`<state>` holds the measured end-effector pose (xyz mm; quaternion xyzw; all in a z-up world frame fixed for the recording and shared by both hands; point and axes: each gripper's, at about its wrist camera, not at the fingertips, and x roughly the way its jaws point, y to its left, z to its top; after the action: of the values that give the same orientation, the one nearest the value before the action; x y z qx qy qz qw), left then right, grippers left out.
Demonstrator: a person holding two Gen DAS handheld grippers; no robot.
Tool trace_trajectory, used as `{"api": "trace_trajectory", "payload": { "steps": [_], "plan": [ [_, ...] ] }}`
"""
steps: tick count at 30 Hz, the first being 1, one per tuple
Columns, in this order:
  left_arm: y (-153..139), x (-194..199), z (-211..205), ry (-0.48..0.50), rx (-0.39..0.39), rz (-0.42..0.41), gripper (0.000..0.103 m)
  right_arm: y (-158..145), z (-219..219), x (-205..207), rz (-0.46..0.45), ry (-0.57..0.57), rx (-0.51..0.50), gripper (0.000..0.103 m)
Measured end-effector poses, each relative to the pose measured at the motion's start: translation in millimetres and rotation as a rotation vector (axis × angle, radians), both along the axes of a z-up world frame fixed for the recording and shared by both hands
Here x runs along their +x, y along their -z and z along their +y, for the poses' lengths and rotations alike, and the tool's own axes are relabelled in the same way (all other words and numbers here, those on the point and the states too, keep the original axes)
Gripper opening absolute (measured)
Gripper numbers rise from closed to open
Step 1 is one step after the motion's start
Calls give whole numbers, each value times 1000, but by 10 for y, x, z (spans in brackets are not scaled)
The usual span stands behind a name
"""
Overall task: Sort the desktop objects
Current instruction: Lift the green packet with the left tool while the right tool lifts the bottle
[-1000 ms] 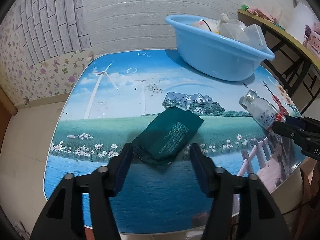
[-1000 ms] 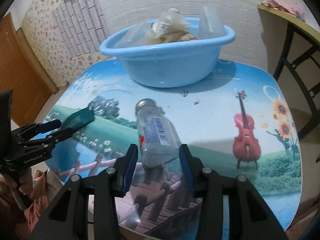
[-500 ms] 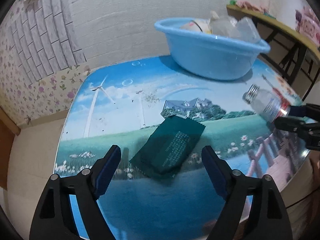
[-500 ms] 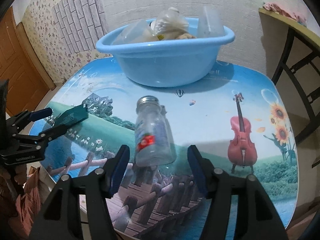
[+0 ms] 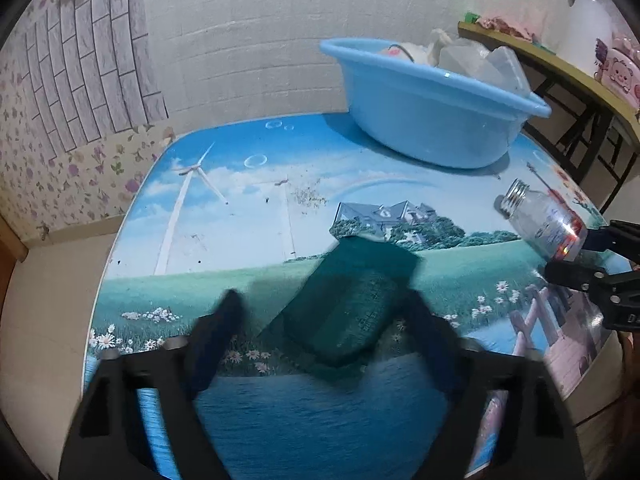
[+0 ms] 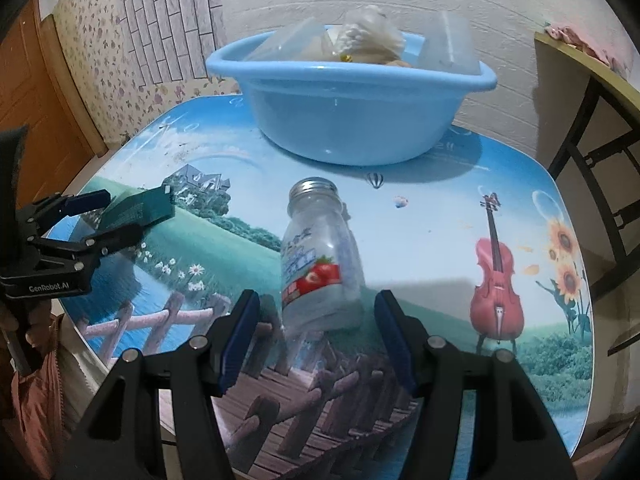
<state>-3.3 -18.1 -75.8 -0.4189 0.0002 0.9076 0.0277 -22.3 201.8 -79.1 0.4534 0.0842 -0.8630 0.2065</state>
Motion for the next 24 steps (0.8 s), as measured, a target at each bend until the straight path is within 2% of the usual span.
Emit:
{"api": "trace_trajectory", "payload": {
  "steps": [1,7,8,9,10,13,20,24],
  "plan": [
    [-13,14,-1,-6,-3,6,54,0,-6,-7,3,0,4,60],
    [-35,52,-48,-27,21,12,46,4,-99,-44,24,-30,23,60],
    [-44,59,-62,-31,34,10,46,2,-104,-41,26,-39,14,56],
    [-60,68,-74,-35,42,12,46,-3,-99,-35,32,-43,7,41],
    [-73,75,-78,-38,45,14,46,-9,-90,-39,28,-49,-2,40],
    [-139,104,-93,-43,55,31,46,-36,-38,-29,13,-63,-45,40],
    [-274,167,-77,-45,65,63,45,-222,33,53,60,-66,-83,39],
    [-420,216,-39,-53,51,98,45,-498,56,191,141,-111,-148,39]
  ]
}}
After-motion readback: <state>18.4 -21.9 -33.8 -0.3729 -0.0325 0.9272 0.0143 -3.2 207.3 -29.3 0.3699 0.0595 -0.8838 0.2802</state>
